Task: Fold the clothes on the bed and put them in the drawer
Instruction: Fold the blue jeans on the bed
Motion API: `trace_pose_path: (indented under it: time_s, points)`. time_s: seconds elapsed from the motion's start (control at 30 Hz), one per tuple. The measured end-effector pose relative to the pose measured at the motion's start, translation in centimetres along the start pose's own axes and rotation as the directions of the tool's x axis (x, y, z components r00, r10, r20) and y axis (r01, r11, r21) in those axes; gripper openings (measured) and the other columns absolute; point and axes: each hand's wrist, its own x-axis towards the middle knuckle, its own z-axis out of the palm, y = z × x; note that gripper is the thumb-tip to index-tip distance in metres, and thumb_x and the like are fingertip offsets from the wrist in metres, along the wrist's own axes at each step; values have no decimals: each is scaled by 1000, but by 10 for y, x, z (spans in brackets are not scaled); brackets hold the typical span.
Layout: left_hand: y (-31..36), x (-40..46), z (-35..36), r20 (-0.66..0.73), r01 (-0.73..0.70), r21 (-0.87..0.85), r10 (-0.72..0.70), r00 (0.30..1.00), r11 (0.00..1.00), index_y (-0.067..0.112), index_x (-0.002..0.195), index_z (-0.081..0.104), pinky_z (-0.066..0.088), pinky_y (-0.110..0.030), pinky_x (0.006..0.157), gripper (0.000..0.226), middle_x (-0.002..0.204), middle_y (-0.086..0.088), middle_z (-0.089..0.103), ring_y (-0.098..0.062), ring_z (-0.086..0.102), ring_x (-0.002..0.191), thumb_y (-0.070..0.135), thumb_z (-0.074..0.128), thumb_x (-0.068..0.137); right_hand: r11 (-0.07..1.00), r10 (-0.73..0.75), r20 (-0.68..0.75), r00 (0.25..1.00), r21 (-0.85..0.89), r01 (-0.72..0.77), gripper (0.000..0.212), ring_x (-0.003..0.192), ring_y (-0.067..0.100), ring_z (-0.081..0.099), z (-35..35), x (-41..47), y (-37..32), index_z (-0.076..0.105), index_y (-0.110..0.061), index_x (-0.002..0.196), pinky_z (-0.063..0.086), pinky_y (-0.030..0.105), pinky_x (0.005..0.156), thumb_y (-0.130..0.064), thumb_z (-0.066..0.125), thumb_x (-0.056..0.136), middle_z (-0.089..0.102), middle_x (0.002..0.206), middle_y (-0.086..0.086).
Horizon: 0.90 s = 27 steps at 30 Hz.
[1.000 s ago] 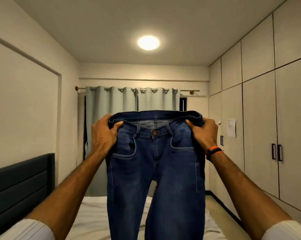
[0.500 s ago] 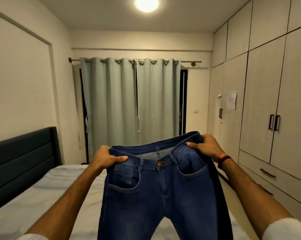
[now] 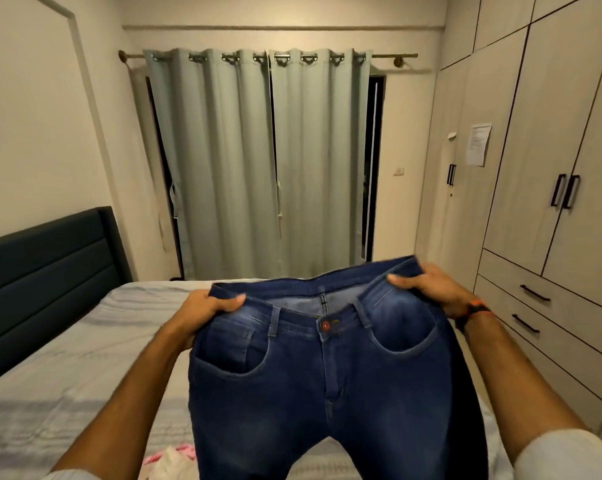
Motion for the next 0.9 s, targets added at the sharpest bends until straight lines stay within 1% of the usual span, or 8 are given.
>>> trace_pose_path:
  time_s: [0.03, 0.07, 0.13, 0.27, 0.5, 0.67, 0.77, 0.9]
  points:
    - [-5, 10, 3, -128, 60, 210, -34, 991, 976, 6, 98, 74, 57, -37, 83, 49, 99, -13, 75, -30, 70, 92, 35, 89, 61, 971, 64, -95, 993, -222, -84, 39, 86, 25, 70, 8, 11, 8, 73, -5, 98, 54, 30, 73, -33, 85, 73, 74, 100, 15]
    - [-7, 14, 11, -242, 122, 405, -23, 970, 906, 7, 95, 74, 55, -35, 82, 45, 99, -12, 74, -30, 69, 93, 37, 87, 63, 890, 70, -183, 981, -432, -144, 37, 86, 26, 68, 19, 21, 15, 72, -3, 97, 49, 28, 70, -35, 81, 78, 73, 100, 14]
    - [-6, 15, 41, -321, 159, 546, 30, 947, 822, 6, 98, 70, 52, -33, 80, 47, 106, -14, 71, -32, 66, 99, 41, 84, 68, 748, -42, -253, 967, -649, -137, 40, 94, 33, 65, 50, 32, 26, 69, -3, 93, 43, 30, 70, -40, 75, 81, 71, 102, 17]
    - [10, 5, 102, -353, 122, 444, 48, 934, 887, 2, 102, 65, 50, -34, 81, 48, 111, -19, 68, -36, 63, 105, 39, 80, 74, 765, -178, -231, 956, -644, -13, 35, 101, 37, 63, 104, 40, 30, 71, -8, 95, 49, 37, 81, -39, 73, 81, 70, 103, 19]
    - [30, 10, 145, -364, 64, 322, 62, 929, 945, 6, 98, 71, 53, -34, 76, 30, 101, -15, 71, -33, 65, 95, 25, 71, 75, 778, -289, -161, 944, -615, 133, 27, 91, 31, 66, 142, 31, 13, 77, -17, 100, 53, 35, 77, -38, 70, 84, 74, 97, 12]
    - [37, 5, 155, -346, 47, 272, 52, 937, 961, 9, 94, 73, 54, -30, 69, 23, 93, -11, 72, -26, 66, 85, 22, 71, 75, 759, -257, -85, 963, -634, 147, 23, 85, 30, 66, 147, 26, 6, 75, -17, 99, 53, 33, 72, -23, 64, 80, 74, 93, 10]
    - [35, 7, 154, -326, 69, 209, 4, 945, 975, 7, 91, 72, 56, -32, 72, 22, 93, -11, 71, -27, 66, 87, 20, 70, 73, 762, -195, 27, 980, -625, 169, 28, 84, 28, 65, 144, 22, 0, 73, -14, 104, 55, 33, 73, -17, 62, 78, 73, 93, 10]
    - [41, 3, 155, -233, 91, 63, -74, 970, 994, 8, 75, 68, 59, -37, 73, 24, 86, -14, 72, -30, 69, 84, 23, 65, 57, 765, -148, 169, 974, -604, 221, 32, 90, 26, 65, 147, 17, -2, 68, -14, 113, 57, 39, 82, -23, 65, 82, 72, 101, 8]
